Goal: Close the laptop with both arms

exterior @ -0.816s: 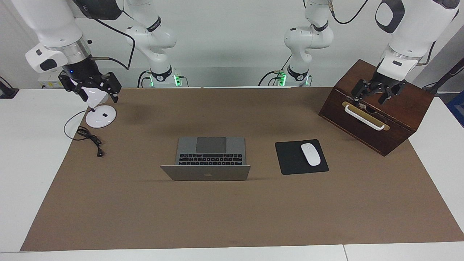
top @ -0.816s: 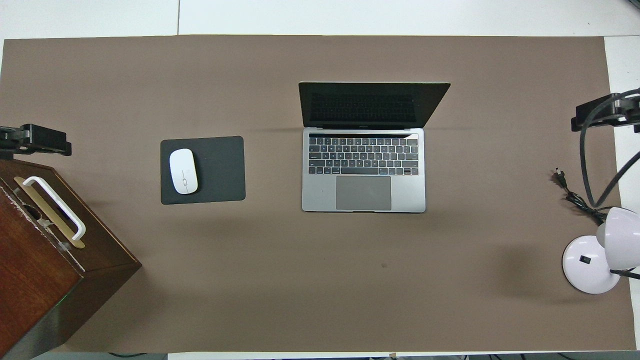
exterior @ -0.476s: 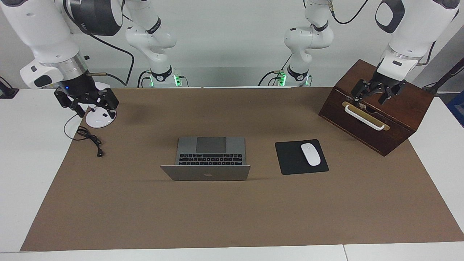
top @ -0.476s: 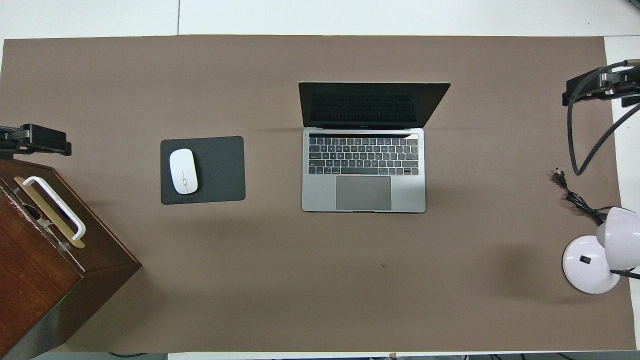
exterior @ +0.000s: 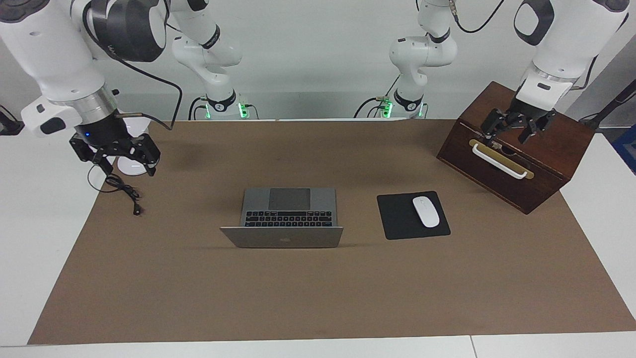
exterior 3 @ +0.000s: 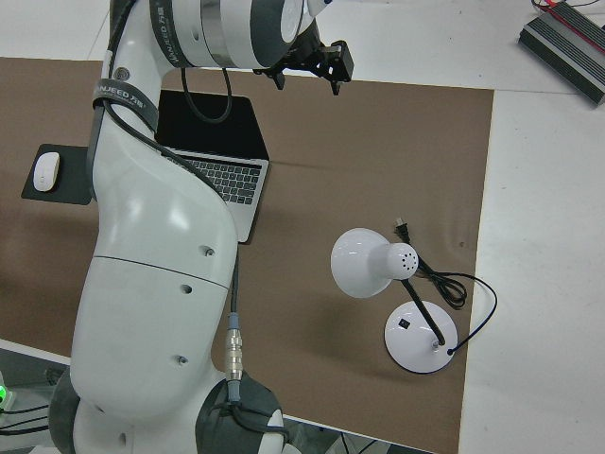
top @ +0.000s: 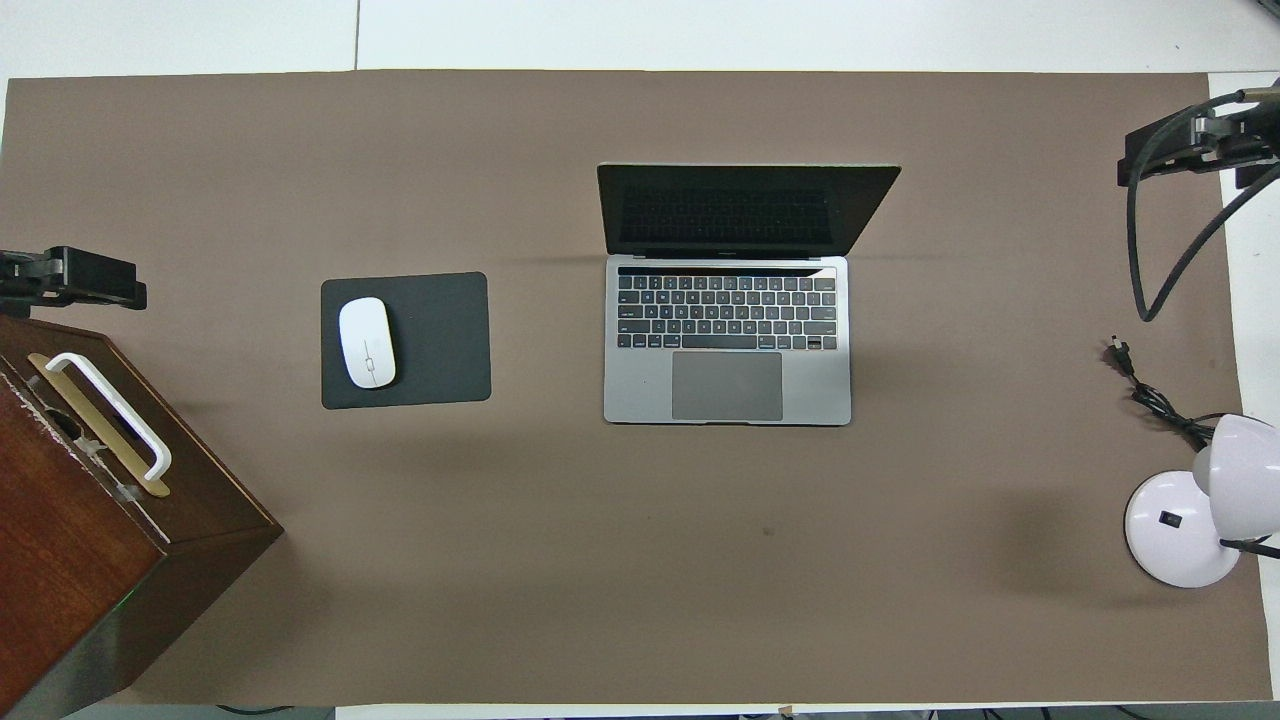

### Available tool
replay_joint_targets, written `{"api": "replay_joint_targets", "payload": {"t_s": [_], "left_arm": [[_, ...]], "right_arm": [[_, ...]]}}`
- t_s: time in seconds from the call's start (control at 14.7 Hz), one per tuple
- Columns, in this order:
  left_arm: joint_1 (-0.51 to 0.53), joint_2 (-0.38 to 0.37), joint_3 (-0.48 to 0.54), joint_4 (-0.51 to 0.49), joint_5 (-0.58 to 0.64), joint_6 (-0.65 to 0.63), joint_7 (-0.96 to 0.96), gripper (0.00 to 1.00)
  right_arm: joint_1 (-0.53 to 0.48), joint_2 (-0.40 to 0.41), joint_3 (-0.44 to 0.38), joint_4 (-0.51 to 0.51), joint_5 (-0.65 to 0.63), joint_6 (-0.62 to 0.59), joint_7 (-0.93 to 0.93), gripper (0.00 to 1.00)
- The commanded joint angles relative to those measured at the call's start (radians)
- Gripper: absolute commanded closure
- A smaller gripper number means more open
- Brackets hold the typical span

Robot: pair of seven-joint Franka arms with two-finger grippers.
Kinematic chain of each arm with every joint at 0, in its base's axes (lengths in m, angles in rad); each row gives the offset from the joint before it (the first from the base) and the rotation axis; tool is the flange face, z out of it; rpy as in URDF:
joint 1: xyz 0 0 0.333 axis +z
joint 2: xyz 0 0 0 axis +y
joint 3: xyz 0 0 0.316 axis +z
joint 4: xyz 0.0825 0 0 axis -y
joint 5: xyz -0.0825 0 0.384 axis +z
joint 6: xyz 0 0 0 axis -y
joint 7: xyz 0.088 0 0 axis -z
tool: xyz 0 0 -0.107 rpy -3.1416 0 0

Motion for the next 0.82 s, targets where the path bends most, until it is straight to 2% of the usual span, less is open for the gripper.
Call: {"api": "replay_joint_targets", "payload": {"t_s": [0.0,0.2,0.48,0.68,0.75], "left_arm": [[-0.025,-0.012,-0.005,-0.024,-0.017,0.047,0.007,0.00],[-0.094,-0.016,-0.004,-0.044,-0.016,0.083,-0.024,0.00],[-0.111,-0.022,-0.007,-0.058,-0.016,0.093,-0.148,0.00],[-0.149,-0.035,-0.007,-0.091,-0.016,0.109,-0.194,0.00],[-0.158,-0.044,-0.007,-0.107,-0.016,0.119,-0.196,0.10]], "right_arm": [[-0.010,0.015,0.017,0.027,0.000,-0.001,0.007,0.01],[-0.009,-0.010,0.011,0.024,0.002,-0.040,0.005,0.01],[-0.009,-0.133,0.014,-0.111,0.000,-0.067,0.009,0.01],[-0.010,-0.152,0.015,-0.134,0.000,-0.076,0.010,0.01],[-0.010,-0.155,0.015,-0.138,0.000,-0.071,0.013,0.01]]}}
